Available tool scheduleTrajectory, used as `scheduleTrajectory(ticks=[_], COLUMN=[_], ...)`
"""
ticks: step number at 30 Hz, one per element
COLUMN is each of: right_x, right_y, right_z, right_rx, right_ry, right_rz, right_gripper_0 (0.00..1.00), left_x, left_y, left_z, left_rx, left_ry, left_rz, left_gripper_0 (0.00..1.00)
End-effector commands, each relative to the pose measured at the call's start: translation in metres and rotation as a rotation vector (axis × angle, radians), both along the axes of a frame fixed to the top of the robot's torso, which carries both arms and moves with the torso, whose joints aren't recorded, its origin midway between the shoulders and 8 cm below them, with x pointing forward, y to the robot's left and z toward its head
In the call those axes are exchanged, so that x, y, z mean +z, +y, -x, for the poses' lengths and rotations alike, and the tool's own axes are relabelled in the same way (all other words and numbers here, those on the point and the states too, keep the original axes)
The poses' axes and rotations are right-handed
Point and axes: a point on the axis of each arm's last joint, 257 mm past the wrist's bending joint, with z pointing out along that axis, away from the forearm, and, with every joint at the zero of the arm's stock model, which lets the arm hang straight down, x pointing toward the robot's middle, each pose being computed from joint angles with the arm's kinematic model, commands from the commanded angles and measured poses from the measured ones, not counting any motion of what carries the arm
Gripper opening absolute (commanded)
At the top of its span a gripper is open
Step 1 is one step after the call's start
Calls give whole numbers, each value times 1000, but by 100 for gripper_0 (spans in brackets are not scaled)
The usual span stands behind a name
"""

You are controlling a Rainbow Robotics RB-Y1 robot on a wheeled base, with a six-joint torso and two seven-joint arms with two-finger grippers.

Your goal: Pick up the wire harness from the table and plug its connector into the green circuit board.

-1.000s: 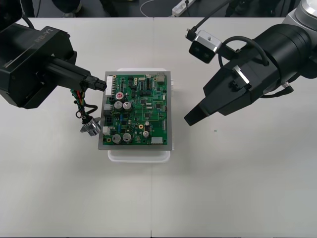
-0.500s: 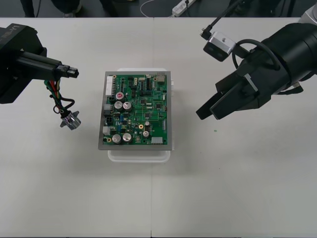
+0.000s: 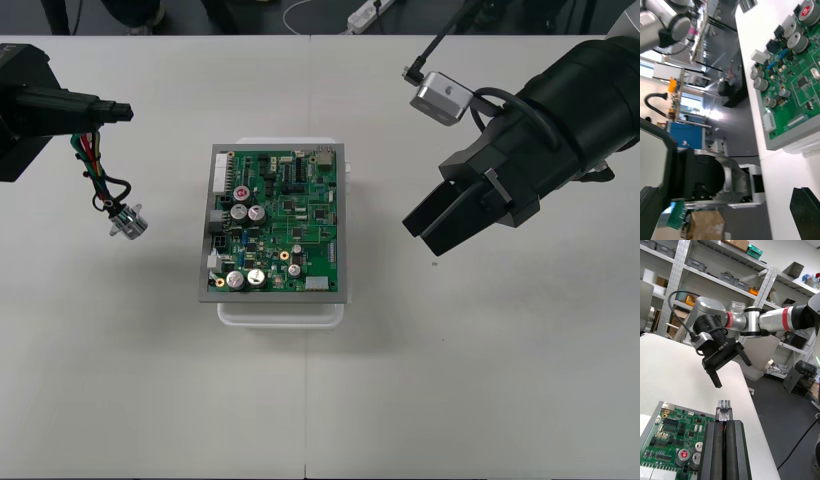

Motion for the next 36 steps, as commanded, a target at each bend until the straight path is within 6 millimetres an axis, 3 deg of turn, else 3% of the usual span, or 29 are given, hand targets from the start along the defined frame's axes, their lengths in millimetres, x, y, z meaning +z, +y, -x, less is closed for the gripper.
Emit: scheduleTrajectory(ticks=[1, 11, 23, 28, 36], right_x=[11, 3, -11, -10, -12], right_y=[-12, -13, -14, -3, 8], right_z=[-4, -11, -34, -48, -56], right_rx=[20, 48, 95, 94, 97], right_ry=[-147, -292, -534, -637, -690], right_rz=[29, 91, 222, 242, 248], right_gripper_0=[100, 100, 100, 100, 100], left_x=[8, 2, -11, -31, -55], left_y=[21, 28, 43, 44, 40], left_z=[0, -9, -28, -34, -35], left_rx=[25, 56, 120, 130, 114], left_ry=[-67, -80, -111, -168, -193], left_rz=[-12, -21, -28, -62, -84], left_gripper_0=[0, 0, 0, 0, 0])
